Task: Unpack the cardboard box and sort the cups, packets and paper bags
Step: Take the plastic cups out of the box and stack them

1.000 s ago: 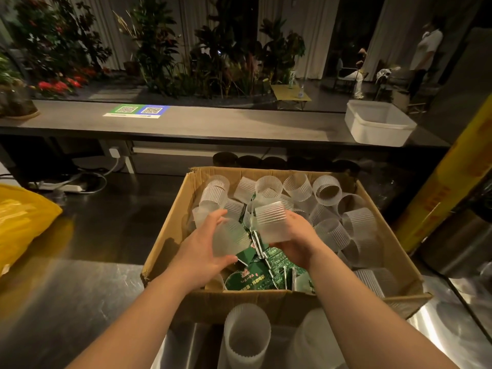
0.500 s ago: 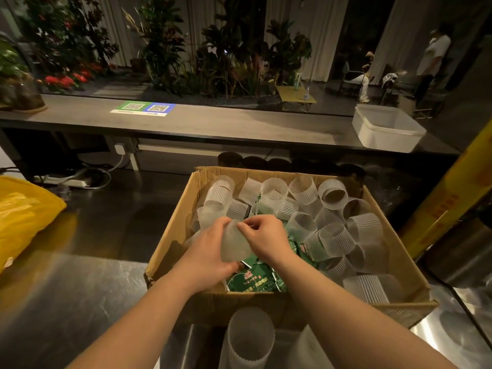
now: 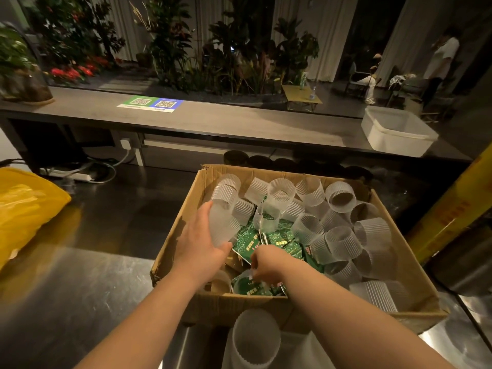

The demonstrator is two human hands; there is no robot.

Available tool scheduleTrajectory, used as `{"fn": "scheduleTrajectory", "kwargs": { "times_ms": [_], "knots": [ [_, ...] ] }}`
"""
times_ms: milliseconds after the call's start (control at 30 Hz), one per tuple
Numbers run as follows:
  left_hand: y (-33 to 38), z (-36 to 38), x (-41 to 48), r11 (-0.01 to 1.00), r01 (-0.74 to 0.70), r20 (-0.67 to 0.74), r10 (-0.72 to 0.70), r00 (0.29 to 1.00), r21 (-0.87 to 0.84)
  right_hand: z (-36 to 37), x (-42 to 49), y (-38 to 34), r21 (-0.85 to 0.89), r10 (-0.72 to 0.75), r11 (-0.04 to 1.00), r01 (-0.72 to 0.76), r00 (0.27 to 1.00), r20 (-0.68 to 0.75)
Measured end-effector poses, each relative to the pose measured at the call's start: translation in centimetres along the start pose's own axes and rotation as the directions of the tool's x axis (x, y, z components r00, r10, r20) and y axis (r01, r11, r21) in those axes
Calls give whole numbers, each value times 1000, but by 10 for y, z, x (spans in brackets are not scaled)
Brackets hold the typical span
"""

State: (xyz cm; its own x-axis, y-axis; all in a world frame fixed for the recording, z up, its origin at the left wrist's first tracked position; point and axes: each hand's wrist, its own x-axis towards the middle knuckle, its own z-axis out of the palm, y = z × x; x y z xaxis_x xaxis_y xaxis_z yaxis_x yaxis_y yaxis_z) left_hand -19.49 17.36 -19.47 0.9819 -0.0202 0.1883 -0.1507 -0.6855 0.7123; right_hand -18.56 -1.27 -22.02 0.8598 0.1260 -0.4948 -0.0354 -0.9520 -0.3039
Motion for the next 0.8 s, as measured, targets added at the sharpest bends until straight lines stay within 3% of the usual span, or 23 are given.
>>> {"fn": "scheduleTrajectory", "kwargs": {
  "times_ms": [67, 100, 167, 200, 367, 500, 533, 600, 733, 800],
  "knots": [
    [0, -1, 0, 1000, 11, 16, -11, 1000, -13, -4, 3, 6, 236, 42, 972, -20, 995, -89],
    [0, -1, 0, 1000, 13, 21, -12, 1000, -17, -7, 2, 9, 428, 72, 903, -35, 995, -71],
    [0, -1, -1, 1000, 8, 37, -8, 999, -19, -11, -1, 14, 762, 103, 645, -65, 995, -2],
    [-1, -1, -1, 1000, 3, 44, -3, 999, -14, -14, -3, 15, 834, 116, 549, -53, 993, -14],
    [-2, 0, -1, 995, -70, 142, 60, 988, 66, -22, -2, 20, 942, 134, 259, 213, 958, -254],
    [-2, 3, -1, 981, -107, 267, 61, 962, 163, -27, -9, 5, 964, 53, -8, 266, 963, -265],
    [-1, 4, -1, 977, -115, 285, 60, 957, 179, -27, -10, 0, 960, 82, 6, 280, 957, -279],
    [0, 5, 0, 973, -123, 313, 56, 948, 198, -23, -9, -7, 932, 124, 140, 334, 928, -352],
    [1, 5, 0, 970, -114, 306, 45, 951, 213, -17, -13, -16, 764, 6, 426, 484, 843, -538],
    [0, 3, 1, 977, -76, 272, 19, 962, 199, -18, -14, -19, 707, -45, 487, 513, 823, -566]
  ]
}}
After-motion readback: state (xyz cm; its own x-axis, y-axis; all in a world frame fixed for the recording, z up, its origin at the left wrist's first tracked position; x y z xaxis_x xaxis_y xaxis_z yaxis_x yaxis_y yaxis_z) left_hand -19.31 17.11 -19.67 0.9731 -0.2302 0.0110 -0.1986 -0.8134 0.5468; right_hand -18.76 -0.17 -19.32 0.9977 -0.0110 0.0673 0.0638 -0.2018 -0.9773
